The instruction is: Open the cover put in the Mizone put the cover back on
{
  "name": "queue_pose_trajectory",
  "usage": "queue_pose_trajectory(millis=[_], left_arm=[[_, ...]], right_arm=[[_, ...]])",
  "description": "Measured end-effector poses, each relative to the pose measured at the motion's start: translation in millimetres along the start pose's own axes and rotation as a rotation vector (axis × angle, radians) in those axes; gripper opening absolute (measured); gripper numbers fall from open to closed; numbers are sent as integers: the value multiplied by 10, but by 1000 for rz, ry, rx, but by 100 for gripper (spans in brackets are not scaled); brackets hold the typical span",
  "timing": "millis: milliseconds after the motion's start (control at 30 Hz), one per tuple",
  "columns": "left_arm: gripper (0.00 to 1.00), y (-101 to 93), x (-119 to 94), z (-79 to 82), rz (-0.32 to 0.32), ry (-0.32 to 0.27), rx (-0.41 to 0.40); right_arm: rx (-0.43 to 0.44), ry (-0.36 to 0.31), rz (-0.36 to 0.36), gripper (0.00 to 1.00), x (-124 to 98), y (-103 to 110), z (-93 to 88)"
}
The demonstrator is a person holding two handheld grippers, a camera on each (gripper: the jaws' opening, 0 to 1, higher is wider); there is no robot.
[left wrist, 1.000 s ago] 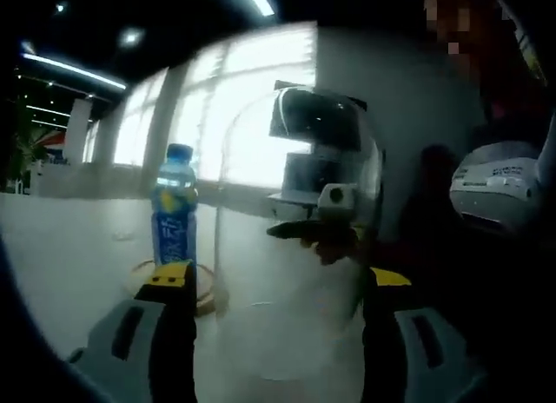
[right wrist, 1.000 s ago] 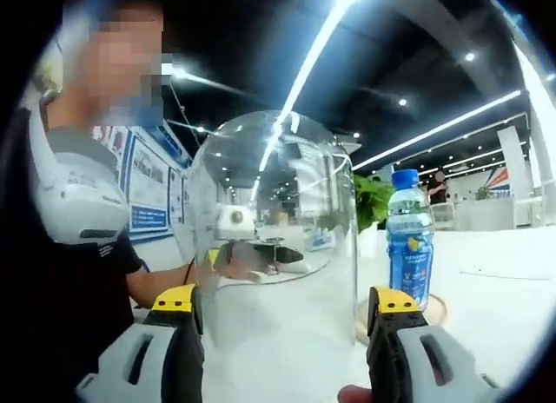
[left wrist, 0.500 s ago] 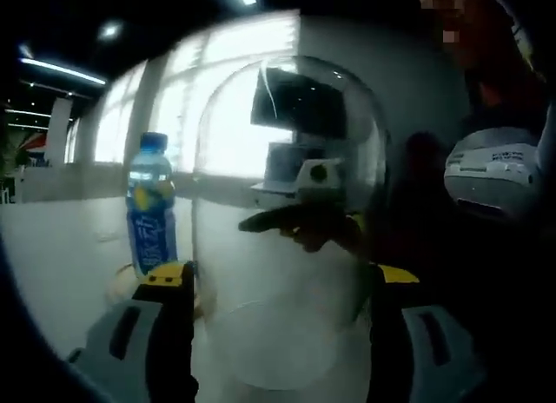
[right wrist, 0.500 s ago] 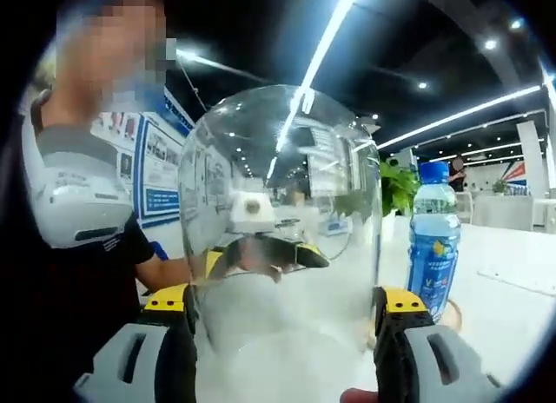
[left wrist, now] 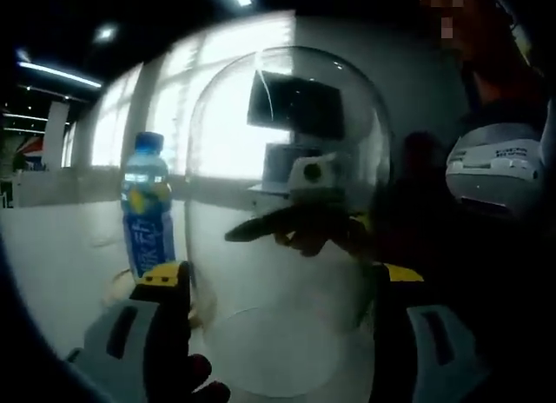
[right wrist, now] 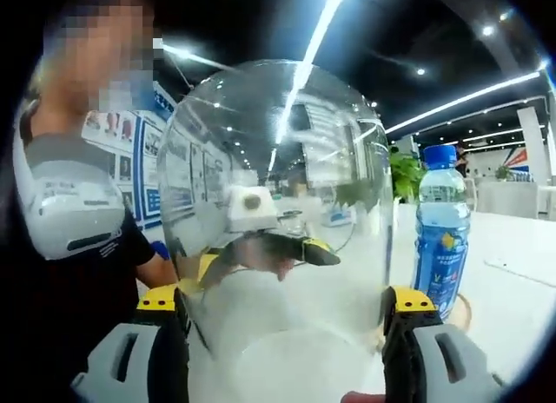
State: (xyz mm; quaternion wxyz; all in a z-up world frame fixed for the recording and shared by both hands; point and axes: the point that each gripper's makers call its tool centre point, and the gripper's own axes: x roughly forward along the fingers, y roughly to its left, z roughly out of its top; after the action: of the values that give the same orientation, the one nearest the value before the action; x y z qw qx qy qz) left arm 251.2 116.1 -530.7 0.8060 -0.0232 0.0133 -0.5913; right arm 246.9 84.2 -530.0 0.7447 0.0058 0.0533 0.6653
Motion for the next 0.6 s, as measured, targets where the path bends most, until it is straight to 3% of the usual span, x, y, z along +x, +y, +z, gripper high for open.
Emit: queue_pose_trajectory(millis=[267, 433, 600], left_arm=[[74, 5, 23, 12, -32, -36, -7], [73, -4, 3, 11, -30, -59, -6], [72, -23, 10, 22, -27, -57, -8]], right_arm=[[-9, -3, 11, 88, 12, -5, -3], [-8, -73, 6, 89, 10, 19, 9], [-8, -97, 5, 88, 15, 38, 29]])
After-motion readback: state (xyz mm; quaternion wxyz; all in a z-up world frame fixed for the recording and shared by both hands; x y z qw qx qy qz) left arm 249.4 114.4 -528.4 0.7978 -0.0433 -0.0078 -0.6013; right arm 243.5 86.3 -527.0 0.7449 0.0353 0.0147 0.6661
